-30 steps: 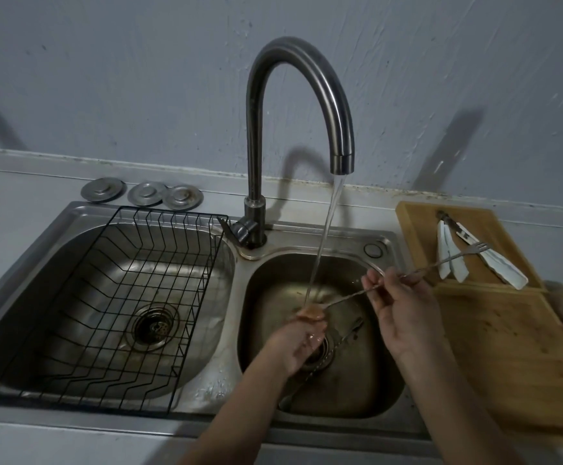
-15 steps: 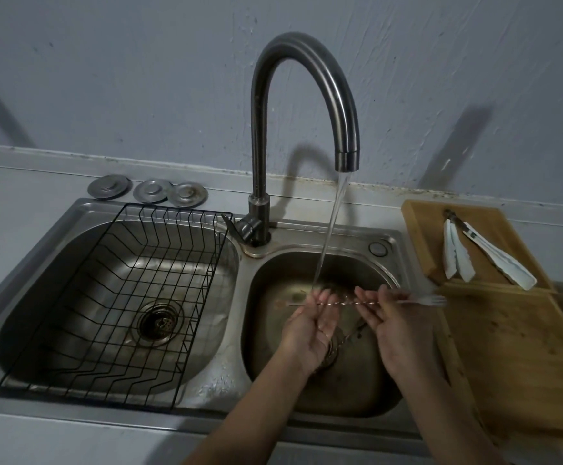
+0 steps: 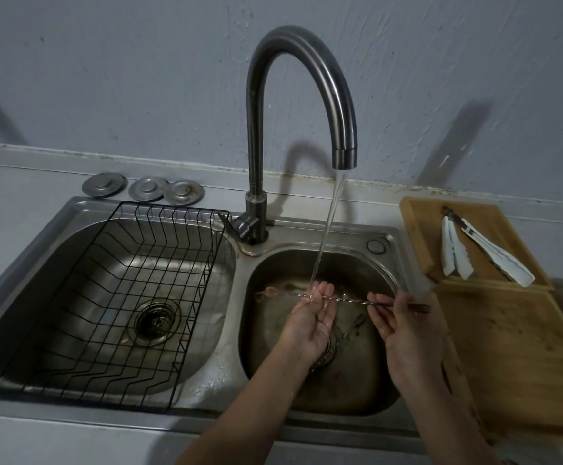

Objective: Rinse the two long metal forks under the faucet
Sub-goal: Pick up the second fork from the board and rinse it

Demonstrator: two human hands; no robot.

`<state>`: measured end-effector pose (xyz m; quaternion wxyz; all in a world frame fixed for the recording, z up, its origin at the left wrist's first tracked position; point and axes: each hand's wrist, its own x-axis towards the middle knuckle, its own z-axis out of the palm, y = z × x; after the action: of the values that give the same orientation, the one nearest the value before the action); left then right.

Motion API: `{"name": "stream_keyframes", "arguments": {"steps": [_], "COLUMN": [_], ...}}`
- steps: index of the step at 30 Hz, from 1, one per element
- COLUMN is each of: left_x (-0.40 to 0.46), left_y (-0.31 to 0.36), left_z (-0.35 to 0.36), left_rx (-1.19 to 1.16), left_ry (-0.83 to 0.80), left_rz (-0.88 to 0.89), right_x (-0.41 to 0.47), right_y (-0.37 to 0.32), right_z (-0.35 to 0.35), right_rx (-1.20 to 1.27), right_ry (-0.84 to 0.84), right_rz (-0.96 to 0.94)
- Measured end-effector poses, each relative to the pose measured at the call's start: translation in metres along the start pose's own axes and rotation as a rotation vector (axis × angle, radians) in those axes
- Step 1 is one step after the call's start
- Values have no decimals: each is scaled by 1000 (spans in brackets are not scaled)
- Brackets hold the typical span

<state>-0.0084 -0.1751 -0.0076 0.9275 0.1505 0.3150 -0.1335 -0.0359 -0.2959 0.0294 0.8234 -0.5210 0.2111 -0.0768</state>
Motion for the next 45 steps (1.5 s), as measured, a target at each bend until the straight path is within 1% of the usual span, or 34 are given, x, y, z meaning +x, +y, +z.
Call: {"name": "stream_keyframes", "arguments": {"steps": [2, 4, 7, 10, 13, 17, 21, 24, 28, 31, 34, 38, 41, 45], "left_x": [-2, -2, 0, 3, 5, 5, 7, 9, 11, 7, 8, 9, 7, 3], "left_y": [-2, -6, -8, -7, -3, 0, 5, 11, 11, 10, 11, 12, 10, 12], "left_z": [1, 1, -1, -4, -9, -11, -13, -15, -14, -11, -10, -12, -12, -7], "left_rx": [19, 24, 28, 29, 9, -44, -105, -101, -83, 9, 85, 25, -62, -87], "left_ry": [-3, 1, 6, 35, 84, 118, 142, 147, 112, 62, 51, 65, 32, -4], "left_rz": [-18, -53, -85, -76, -66, -78, -143, -169, -175, -144, -152, -178, -186, -147], "right_x": [-3, -5, -4, -3, -1, 0, -4, -3, -3, -4, -4, -4, -2, -1], "right_y": [2, 2, 0, -4, -11, -8, -2, -4, -7, -8, -8, -8, -7, -7], "right_z": [0, 1, -2, -8, -15, -16, -14, -14, -15, -15, -13, -12, -15, -18], "right_rx": [-17, -45, -78, -82, -71, -67, -102, -119, -116, -131, -149, -182, -198, -186], "right_ry": [-5, 3, 43, 77, 57, 12, -15, -6, 6, 30, 26, 5, 24, -1], "right_rz": [30, 20, -55, -129, -204, -259, -304, -308, -315, -314, -331, -352, -325, -288]}}
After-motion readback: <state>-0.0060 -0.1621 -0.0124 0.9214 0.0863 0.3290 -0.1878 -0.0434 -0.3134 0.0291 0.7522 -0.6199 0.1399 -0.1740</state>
